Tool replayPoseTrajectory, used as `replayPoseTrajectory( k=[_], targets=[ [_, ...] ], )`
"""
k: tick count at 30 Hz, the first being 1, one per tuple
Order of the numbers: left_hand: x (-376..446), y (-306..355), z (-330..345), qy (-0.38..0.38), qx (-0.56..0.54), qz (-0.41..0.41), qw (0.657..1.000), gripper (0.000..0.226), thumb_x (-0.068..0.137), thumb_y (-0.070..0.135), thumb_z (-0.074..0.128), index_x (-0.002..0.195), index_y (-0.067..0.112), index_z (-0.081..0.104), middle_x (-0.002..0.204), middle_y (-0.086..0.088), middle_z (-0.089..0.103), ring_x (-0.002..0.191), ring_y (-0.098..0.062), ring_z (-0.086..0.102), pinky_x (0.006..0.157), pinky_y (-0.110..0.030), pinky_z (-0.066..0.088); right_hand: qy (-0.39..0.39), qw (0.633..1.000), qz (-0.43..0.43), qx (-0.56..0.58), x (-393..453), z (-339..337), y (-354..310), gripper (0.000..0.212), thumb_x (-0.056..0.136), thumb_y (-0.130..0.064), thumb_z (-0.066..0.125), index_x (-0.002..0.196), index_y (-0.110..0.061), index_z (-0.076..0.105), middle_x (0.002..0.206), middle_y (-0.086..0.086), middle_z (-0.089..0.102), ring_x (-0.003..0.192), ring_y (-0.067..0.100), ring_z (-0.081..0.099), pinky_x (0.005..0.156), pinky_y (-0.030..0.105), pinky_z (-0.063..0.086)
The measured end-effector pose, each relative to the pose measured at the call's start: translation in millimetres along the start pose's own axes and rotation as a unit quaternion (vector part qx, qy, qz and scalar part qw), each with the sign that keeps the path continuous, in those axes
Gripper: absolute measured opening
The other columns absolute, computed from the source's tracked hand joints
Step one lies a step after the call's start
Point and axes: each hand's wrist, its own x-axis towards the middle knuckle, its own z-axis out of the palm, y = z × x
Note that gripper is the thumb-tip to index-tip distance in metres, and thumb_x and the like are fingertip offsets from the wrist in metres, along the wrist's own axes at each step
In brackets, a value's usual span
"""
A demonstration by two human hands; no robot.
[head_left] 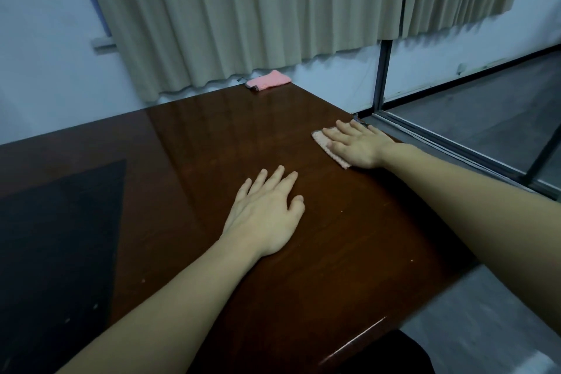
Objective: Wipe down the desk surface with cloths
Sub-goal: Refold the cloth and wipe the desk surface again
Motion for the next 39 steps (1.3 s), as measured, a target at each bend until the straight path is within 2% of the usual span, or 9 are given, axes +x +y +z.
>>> replayPoseTrajectory(
  k=[9, 17, 21, 30, 39],
  targets=[
    [1.1, 1.1, -2.7, 0.004, -0.004, -0.007, 1.0, 0.057, 0.107, 0.05, 0.029, 0.16, 0.036, 0.018, 0.169, 0.008, 0.011, 0.156, -0.016, 0.007, 0.127, -0.041, 0.005, 0.006, 0.999, 0.032, -0.003, -53.7, 4.8, 35.4, 0.055, 0.109, -0.052, 0.014, 0.161, -0.042, 0.0, 0.171, -0.004, -0.007, 0.157, 0.022, -0.008, 0.125, 0.045, -0.004],
    [-5.8, 3.2, -16.7, 0.009, 0.038, 0.014, 0.999, 0.057, 0.107, 0.048, 0.034, 0.16, 0.033, 0.02, 0.168, 0.008, 0.017, 0.155, -0.017, 0.013, 0.127, -0.044, 0.014, 0.008, 0.999, 0.029, -0.012, -111.5, 15.8, 56.9, 0.055, 0.108, -0.051, 0.013, 0.161, -0.042, -0.002, 0.171, -0.004, -0.009, 0.157, 0.022, -0.008, 0.126, 0.045, -0.002],
    [-13.1, -1.3, -28.5, 0.015, 0.022, 0.007, 1.0, 0.055, 0.107, 0.047, 0.035, 0.159, 0.033, 0.023, 0.167, 0.007, 0.021, 0.155, -0.017, 0.016, 0.126, -0.045, 0.016, 0.012, 0.999, 0.028, -0.023, -139.7, 21.9, 66.0, 0.055, 0.108, -0.05, 0.013, 0.16, -0.042, -0.005, 0.171, -0.004, -0.009, 0.157, 0.022, -0.008, 0.126, 0.046, -0.002],
    [-45.6, -21.9, -29.8, 0.019, 0.008, -0.012, 1.0, 0.055, 0.107, 0.047, 0.035, 0.159, 0.034, 0.024, 0.166, 0.008, 0.023, 0.154, -0.017, 0.018, 0.125, -0.045, 0.018, 0.016, 0.999, 0.021, -0.048, -188.7, 31.7, 54.6, 0.055, 0.109, -0.049, 0.011, 0.159, -0.041, -0.007, 0.17, -0.004, -0.012, 0.157, 0.021, -0.01, 0.127, 0.045, -0.001],
    [-71.5, -38.7, -34.2, 0.023, -0.001, -0.027, 0.999, 0.054, 0.107, 0.047, 0.035, 0.159, 0.033, 0.027, 0.166, 0.006, 0.024, 0.154, -0.02, 0.019, 0.125, -0.045, 0.019, 0.001, 0.999, 0.006, -0.039, -197.3, 32.0, 30.9, 0.054, 0.108, -0.05, 0.011, 0.159, -0.043, -0.008, 0.17, -0.005, -0.013, 0.156, 0.021, -0.011, 0.126, 0.045, -0.002]
  ],
)
